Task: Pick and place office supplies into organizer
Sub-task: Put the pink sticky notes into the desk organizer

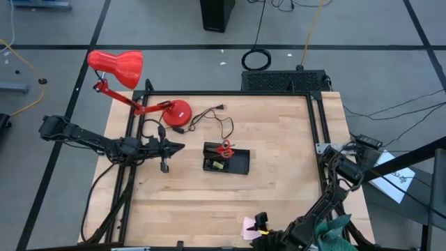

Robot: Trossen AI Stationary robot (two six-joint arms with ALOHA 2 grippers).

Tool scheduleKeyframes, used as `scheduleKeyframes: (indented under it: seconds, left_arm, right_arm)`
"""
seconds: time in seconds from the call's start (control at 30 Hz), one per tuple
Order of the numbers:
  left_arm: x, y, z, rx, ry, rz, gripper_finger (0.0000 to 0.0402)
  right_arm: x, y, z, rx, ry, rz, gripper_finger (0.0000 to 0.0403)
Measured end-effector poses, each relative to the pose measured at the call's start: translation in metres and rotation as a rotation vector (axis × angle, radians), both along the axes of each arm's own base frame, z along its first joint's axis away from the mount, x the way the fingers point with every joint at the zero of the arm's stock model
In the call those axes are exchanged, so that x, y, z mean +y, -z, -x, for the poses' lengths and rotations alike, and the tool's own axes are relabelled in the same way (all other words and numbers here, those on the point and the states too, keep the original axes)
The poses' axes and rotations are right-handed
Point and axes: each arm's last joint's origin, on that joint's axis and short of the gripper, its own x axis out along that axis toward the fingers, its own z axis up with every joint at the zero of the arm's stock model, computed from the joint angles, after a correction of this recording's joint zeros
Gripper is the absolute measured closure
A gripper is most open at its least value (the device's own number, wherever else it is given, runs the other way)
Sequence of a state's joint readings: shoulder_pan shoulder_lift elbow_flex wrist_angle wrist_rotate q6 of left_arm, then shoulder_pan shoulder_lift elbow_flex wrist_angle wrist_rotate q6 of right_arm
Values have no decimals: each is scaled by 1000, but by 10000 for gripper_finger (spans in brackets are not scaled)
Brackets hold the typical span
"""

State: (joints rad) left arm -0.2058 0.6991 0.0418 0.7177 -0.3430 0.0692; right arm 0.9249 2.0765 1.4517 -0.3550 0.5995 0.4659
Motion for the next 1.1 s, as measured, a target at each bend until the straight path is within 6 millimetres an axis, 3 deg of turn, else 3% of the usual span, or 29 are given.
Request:
scheduleKeyframes:
  seconds: [0.33, 0.53, 0.77, 1.1]
  left_arm:
    - [0, 1, 0, 2, 2, 30, 370]
    - [0, 1, 0, 6, 4, 49, 371]
    - [0, 3, 0, 23, 4, 46, 371]
    - [0, 4, 0, 30, 3, 44, 371]
  right_arm:
    - [11, 2, 15, 8, -24, -1, 149]
    - [8, 26, 12, 33, 10, 57, 149]
    - [-7, 39, 8, 82, 147, 101, 149]
    - [-25, 40, 2, 95, 218, 206, 149]
